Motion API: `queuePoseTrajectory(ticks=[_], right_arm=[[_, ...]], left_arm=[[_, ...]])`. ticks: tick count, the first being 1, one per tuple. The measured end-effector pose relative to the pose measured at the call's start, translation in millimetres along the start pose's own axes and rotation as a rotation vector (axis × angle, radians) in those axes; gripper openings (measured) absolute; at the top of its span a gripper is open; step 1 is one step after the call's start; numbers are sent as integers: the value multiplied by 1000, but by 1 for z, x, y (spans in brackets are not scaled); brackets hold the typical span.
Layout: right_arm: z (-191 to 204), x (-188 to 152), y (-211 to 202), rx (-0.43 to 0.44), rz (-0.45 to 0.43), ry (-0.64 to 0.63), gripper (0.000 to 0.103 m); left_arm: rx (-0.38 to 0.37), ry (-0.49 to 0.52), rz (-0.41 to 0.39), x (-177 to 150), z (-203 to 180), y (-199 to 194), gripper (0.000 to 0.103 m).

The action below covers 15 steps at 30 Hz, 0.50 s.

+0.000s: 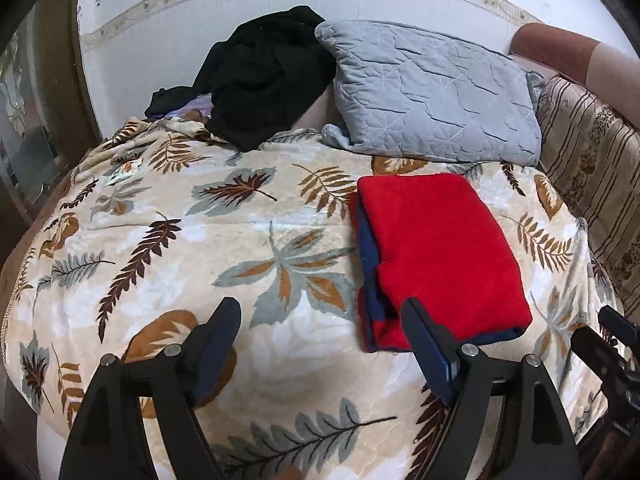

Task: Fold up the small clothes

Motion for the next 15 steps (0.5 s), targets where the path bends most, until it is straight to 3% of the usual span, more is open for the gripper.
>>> queuePoseTrajectory(ticks=[4, 10, 15], right_arm=[[0, -1, -8, -27, 1, -23, 90], [1, 2, -11, -70, 10, -53, 90], [0, 3, -8, -81, 23, -44, 90]], left_arm=[[-20, -22, -6, 1, -6, -7, 84], [-34, 14, -26, 4, -18, -20, 93], [-33, 32, -29, 5, -24, -25, 95]])
Point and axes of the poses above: each gripper's, at about its wrist camera, not at the fingertips, and y roughly the way its jaws point, z to its left, x to its top, the point moved 10 cm from there along y, roughly the way its jaws point, and after that the axes turned 10 degrees about -y, right-handed, at the moved point
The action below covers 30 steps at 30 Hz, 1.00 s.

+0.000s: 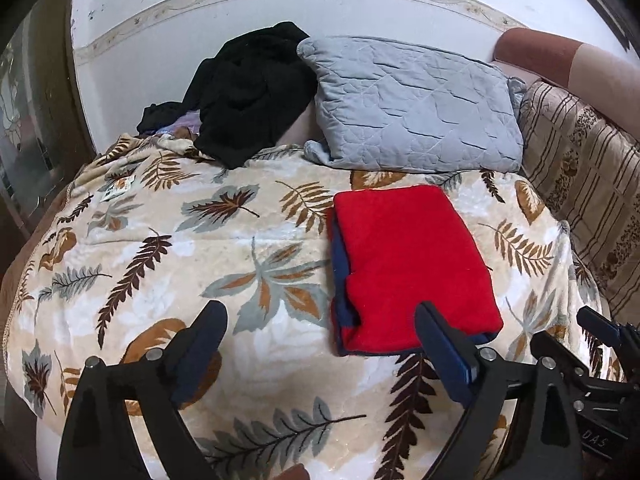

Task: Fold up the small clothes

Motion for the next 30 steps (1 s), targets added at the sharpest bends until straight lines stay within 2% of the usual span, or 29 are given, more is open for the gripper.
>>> queuePoseTrajectory(ticks=[7, 15, 30], right_arm=[[5, -2, 3, -6, 24, -21, 90], [2, -3, 3, -27, 50, -23, 90], [6, 11, 5, -44, 43, -21, 90]], left_arm=[[-6, 18, -32, 3, -10, -8, 95], [10, -25, -26, 3, -8, -2, 95], [-5, -19, -18, 6, -13, 3, 95]])
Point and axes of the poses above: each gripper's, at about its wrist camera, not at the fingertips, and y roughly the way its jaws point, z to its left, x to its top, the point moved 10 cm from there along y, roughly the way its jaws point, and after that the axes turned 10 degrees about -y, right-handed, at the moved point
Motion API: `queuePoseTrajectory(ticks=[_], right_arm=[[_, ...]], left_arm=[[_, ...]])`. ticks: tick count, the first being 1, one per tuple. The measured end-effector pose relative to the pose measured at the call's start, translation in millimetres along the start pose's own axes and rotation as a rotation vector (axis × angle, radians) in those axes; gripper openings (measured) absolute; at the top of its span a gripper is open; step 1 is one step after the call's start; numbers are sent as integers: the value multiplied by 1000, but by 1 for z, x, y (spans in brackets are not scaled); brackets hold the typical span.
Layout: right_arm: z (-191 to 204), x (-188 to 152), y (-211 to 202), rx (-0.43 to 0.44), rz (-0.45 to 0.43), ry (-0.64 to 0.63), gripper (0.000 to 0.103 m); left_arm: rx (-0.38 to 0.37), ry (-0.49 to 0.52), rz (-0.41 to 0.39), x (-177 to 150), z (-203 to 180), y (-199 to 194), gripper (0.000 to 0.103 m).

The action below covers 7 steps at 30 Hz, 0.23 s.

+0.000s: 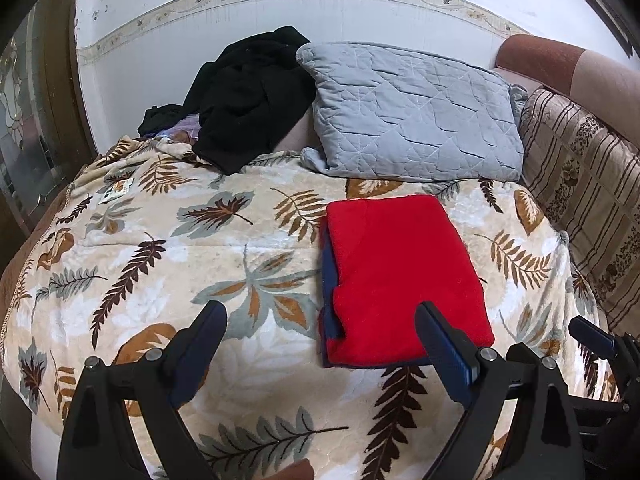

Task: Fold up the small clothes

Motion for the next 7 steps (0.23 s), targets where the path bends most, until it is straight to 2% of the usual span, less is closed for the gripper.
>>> queuePoseTrajectory(ticks=[7], right_arm=[[-1, 4, 5, -1, 3, -2, 90]], left_arm=[[-21, 10, -27, 10, -9, 3, 95]])
Point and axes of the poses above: each gripper's, at about its wrist camera, not at the fingertips, and y roughly the way its jaws point, z to its left, x to its top, the point moved 10 cm from there along y, roughly the way its jaws point, and after that the axes turned 10 degrees about -y, right-handed, at the moved point
